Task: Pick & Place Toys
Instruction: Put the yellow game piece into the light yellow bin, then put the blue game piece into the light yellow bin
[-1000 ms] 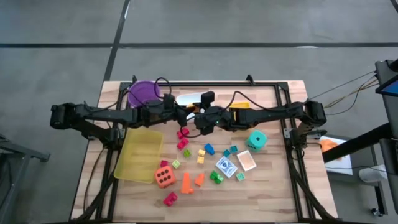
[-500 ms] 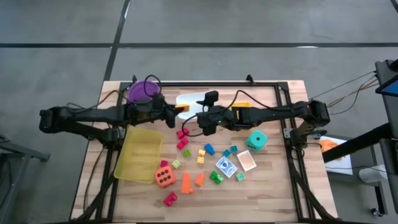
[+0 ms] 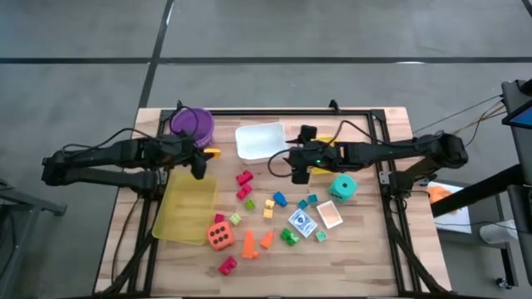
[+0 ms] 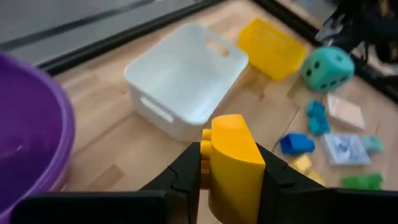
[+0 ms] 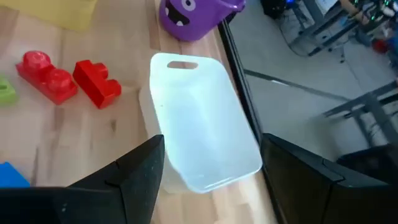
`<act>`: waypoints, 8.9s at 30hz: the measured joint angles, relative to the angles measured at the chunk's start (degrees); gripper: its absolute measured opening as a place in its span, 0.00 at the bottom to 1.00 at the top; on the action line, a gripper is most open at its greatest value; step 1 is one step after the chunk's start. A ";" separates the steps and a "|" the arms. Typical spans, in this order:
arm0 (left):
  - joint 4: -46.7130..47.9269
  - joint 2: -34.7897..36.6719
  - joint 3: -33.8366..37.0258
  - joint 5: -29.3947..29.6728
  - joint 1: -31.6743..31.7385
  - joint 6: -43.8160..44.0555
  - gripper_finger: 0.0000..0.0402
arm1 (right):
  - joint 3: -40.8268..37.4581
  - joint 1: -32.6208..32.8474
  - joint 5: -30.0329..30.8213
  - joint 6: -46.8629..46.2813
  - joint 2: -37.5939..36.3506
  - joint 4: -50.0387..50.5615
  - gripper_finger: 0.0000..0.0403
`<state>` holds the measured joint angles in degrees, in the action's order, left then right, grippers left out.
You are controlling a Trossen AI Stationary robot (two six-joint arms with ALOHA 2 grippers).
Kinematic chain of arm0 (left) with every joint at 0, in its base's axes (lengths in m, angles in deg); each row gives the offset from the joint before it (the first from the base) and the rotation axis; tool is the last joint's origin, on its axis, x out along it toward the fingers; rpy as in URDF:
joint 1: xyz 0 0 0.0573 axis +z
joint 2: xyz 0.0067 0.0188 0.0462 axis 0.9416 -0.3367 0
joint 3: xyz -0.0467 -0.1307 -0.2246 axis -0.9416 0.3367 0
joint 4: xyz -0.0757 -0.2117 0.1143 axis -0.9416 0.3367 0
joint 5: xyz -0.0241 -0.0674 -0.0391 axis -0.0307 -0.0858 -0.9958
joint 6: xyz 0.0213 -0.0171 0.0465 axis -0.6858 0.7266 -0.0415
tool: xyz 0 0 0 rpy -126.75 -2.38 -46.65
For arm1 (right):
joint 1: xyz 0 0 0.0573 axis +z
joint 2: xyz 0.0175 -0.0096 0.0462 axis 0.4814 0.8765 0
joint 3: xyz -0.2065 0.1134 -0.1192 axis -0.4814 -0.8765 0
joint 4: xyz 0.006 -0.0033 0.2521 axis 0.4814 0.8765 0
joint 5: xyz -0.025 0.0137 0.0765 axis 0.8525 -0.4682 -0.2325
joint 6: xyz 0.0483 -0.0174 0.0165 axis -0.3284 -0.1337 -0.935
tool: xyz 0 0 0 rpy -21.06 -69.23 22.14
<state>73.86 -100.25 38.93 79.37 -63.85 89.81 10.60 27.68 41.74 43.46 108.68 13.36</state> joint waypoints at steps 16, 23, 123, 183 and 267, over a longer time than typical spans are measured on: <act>17.34 -3.09 0.00 -12.38 -6.26 5.23 0.21 | -14.31 -0.05 -3.78 -10.61 -9.38 -12.05 0.65; 20.23 -10.20 0.11 -11.99 -10.88 12.45 0.21 | -14.34 -0.05 -3.77 -10.61 -8.98 -12.37 0.65; -23.43 -13.07 3.40 6.01 -12.54 -9.75 0.70 | -9.02 1.93 -29.25 -16.73 -8.65 25.71 0.65; -24.26 -12.77 2.99 6.49 -12.34 -14.08 0.70 | -4.15 6.51 -24.24 -11.81 15.79 26.00 0.52; -56.98 -38.10 -6.01 8.73 -8.37 7.97 0.42 | 10.54 8.69 17.66 21.45 12.44 -12.30 0.30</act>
<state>16.89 -138.35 32.92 88.10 -72.22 97.79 21.14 36.37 59.40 64.90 121.12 1.06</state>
